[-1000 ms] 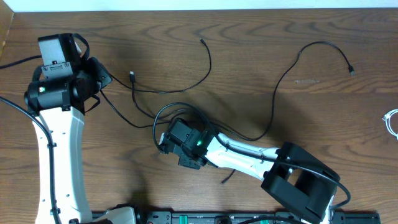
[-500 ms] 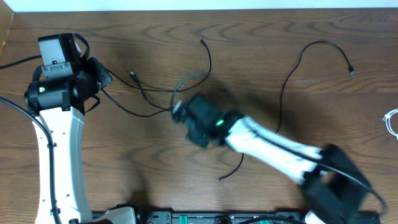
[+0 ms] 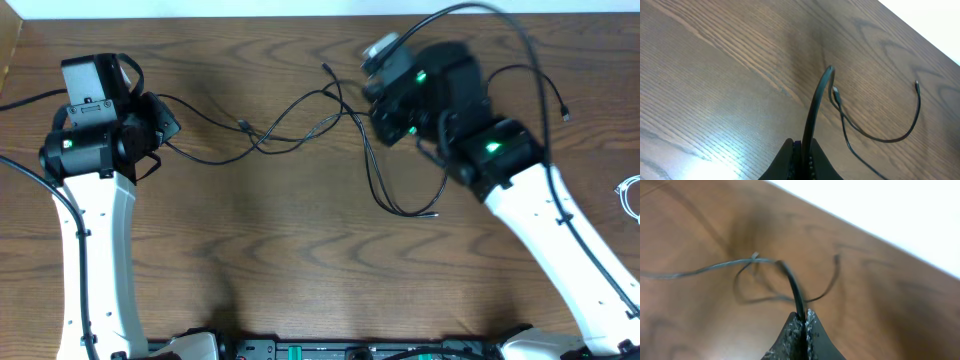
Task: Untangle cables
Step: 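Drag the black cable loop to the upper right with the right gripper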
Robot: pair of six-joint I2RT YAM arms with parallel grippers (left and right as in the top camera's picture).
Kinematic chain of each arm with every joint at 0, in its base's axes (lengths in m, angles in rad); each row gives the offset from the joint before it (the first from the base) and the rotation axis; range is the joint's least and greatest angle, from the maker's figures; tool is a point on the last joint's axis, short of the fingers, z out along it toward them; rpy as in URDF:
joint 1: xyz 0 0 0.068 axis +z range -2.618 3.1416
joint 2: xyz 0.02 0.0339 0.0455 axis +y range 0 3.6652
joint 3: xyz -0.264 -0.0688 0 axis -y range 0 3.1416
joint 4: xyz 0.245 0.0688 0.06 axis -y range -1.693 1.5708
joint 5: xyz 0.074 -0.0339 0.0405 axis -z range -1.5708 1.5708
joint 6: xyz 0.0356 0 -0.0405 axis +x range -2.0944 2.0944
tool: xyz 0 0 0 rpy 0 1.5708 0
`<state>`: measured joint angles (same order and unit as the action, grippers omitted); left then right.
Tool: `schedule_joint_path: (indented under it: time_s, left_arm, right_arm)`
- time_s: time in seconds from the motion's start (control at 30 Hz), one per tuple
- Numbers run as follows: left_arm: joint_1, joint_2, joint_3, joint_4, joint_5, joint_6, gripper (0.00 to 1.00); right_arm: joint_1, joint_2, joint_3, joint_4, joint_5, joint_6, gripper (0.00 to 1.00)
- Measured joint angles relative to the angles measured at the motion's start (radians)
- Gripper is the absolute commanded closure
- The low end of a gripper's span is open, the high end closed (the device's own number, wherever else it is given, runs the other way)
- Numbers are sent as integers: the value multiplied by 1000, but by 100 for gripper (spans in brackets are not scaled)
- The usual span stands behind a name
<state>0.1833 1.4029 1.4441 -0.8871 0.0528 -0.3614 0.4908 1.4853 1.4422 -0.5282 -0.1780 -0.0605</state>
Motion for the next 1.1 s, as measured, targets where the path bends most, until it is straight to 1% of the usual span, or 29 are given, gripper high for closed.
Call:
schedule_joint_path:
  time_s: [0.17, 0.47, 0.83, 1.1]
  left_arm:
    - [0, 0, 0, 0, 0, 0, 93]
    - [0, 0, 0, 0, 0, 0, 92]
    - [0, 0, 0, 0, 0, 0, 92]
    - [0, 0, 0, -2, 0, 0, 93]
  right_arm:
    - [-76, 0, 77, 31, 20, 5, 99]
    - [-159, 0, 196, 170, 69, 6, 99]
    - [-202, 0, 264, 319, 319, 6, 99]
    - [-285, 0, 301, 396, 446, 6, 99]
